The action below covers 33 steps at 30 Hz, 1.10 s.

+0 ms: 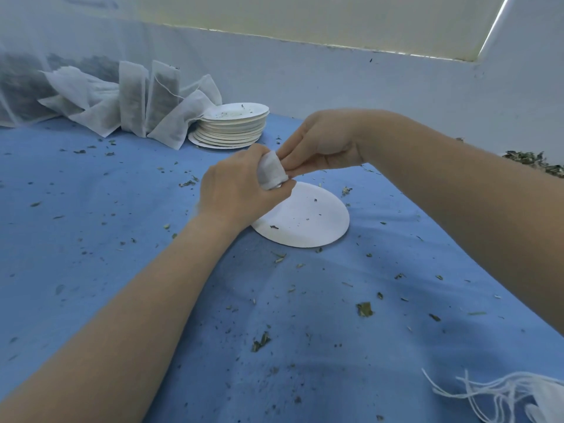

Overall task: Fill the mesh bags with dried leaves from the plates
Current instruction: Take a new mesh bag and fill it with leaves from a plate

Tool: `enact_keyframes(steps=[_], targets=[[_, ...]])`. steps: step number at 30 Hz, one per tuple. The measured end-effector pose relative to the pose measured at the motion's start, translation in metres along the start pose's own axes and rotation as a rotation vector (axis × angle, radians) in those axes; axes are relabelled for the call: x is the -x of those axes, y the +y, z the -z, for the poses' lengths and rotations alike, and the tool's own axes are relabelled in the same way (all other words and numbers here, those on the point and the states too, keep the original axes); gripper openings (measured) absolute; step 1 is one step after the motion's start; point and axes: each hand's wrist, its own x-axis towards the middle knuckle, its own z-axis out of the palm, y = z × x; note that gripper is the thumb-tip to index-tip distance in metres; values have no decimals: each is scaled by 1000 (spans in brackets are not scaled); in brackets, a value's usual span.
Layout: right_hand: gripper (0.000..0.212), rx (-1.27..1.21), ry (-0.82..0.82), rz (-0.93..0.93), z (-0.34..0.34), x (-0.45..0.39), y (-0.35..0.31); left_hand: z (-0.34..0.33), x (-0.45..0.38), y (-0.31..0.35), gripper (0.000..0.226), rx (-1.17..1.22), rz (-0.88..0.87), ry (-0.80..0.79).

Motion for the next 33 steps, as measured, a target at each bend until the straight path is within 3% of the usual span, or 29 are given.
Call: enact_keyframes(steps=[3,5,7,10,15,20,24,28,33], targets=[[14,145,109,82,-7,1,4,-1,0,-1,54,-9,-7,9],[11,397,190,125,-14,2,7,-2,-1,0,54,-23,3,9],[14,584,216,178,-20,4,7,-2,0,0,51,-29,3,31],[12,668,219,220,-24,6,5,0,0,1,54,4,30,72],[7,578,297,304,-25,8,8,4,0,2,54,59,52,65],[39,618,328,334,-33,6,10,3,-3,7,46,54,-12,49],[15,662,272,382,-34,7,15,2,-2,4,69,168,-7,17],[17,648,323,420,-28,7,22,3,-3,-14,89,151,12,-105],[25,335,273,414,-20,12,32,2,-2,-34,56,58,77,-158]])
